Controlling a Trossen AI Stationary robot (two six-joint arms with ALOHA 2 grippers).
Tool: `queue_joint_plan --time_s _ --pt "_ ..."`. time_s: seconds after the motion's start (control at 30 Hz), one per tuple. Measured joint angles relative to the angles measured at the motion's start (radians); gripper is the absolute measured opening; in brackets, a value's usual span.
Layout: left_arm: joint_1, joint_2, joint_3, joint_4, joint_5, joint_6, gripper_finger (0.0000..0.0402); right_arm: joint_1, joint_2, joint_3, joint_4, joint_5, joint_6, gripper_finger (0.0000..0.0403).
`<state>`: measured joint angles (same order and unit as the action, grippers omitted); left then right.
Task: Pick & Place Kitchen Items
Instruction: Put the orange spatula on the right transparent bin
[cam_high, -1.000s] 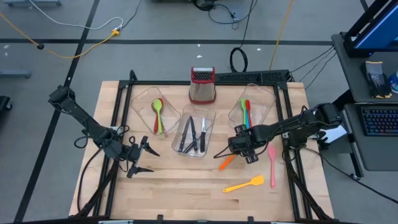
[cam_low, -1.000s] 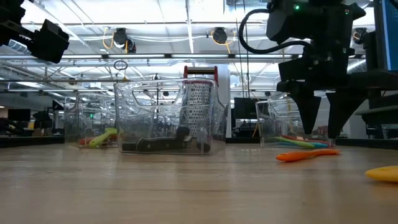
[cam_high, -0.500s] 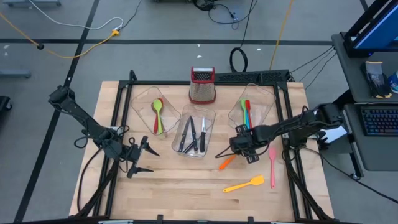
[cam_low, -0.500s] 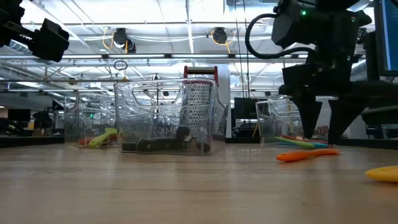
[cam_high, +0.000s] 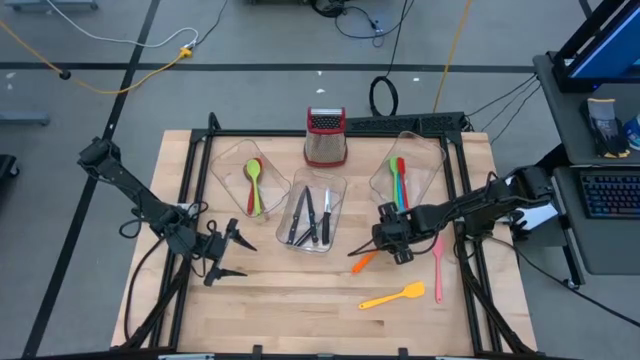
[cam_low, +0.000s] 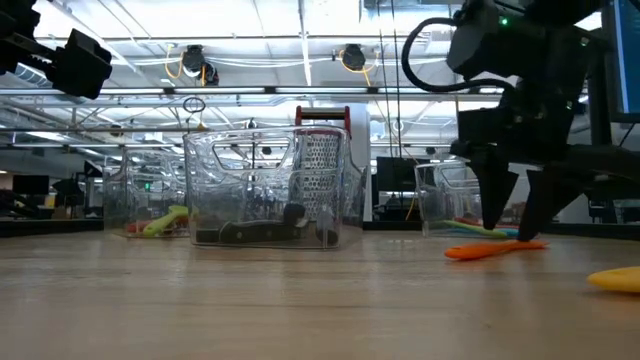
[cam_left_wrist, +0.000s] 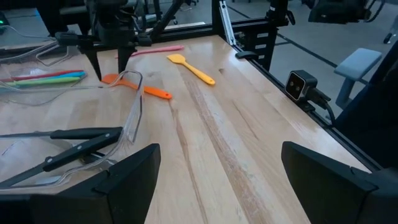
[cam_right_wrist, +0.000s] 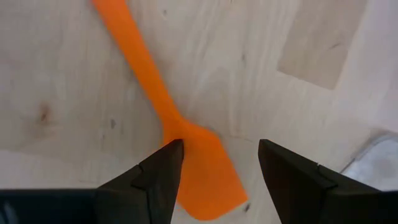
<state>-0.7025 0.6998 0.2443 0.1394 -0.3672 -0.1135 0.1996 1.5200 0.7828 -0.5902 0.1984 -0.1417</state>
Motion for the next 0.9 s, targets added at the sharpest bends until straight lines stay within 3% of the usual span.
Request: queue_joint_plan --time_s 0.33,0.67,0.9 --pt "0.002 0.0 0.0 0.004 0.0 -0.004 0.0335 0.046 0.006 0.093 -0.034 0.02 -0.031 0.021" --pt "0.002 0.0 0.0 0.011 0.0 0.0 0.0335 0.105 0.006 0.094 -0.103 0.03 -0.035 0.021" --pt "0.002 0.0 0.0 0.014 -0.001 0.0 0.0335 0.142 0.006 0.094 -0.114 -0.017 -0.036 0.021"
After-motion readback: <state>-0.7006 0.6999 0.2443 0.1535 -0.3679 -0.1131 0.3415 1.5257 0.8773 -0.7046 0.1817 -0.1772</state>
